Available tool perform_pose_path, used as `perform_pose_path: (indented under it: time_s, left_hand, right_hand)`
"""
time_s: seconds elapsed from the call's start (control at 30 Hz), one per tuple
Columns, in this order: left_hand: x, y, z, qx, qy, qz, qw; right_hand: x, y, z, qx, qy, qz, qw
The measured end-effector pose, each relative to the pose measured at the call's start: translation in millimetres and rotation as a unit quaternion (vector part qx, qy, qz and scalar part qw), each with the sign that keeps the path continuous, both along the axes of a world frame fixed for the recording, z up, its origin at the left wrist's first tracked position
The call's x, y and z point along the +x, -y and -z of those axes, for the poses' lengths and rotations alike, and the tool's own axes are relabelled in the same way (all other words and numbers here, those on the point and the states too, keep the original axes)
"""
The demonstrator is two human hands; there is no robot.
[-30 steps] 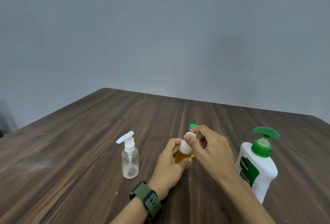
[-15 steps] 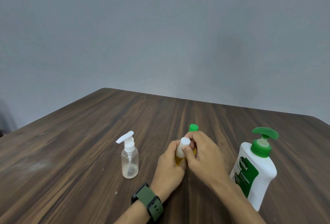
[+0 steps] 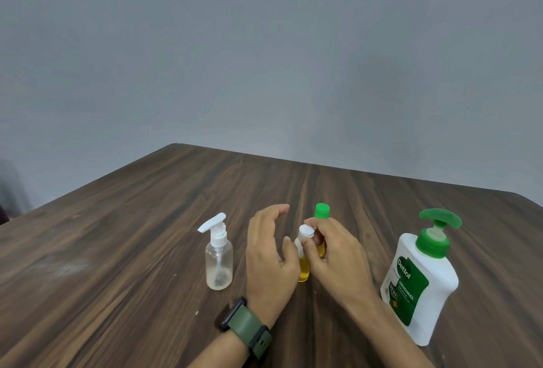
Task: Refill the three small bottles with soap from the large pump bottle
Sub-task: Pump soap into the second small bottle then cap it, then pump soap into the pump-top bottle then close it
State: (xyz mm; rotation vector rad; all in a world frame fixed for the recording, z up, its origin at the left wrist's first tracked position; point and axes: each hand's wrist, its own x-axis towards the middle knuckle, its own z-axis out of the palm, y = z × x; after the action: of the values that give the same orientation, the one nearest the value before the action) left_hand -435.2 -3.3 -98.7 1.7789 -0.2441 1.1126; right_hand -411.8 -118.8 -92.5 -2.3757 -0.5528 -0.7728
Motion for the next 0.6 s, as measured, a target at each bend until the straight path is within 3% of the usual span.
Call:
perform_pose_path:
  time_s: [0.13, 0.27, 0.33, 0.47, 0.6]
  left_hand:
    - [-3, -12, -13, 0.017, 0.122, -0.083, 0.989]
    - [-4, -33, -27, -0.028, 0.202, -0.166, 0.965]
    - [-1, -47, -32, -0.091, 0.218, -0.188, 0.954]
    - [4, -72, -34, -0.222, 0.191, -0.190, 0.937]
    - [8, -82, -36, -0.430, 0.082, -0.102, 0.893]
  right_hand:
    - [-5, -5, -7, 0.028, 0.092, 0.023, 0.995]
    - [-18, -23, -18, 0.038, 0.187, -0.050, 0.980]
    - [-23, -39, -19, 0.015, 0.163, -0.095, 0.982]
    - [-25, -72, -9, -0.014, 0.018, -0.157, 0.987]
    - [-20, -92, 0, -0.003, -0.062, -0.182, 0.981]
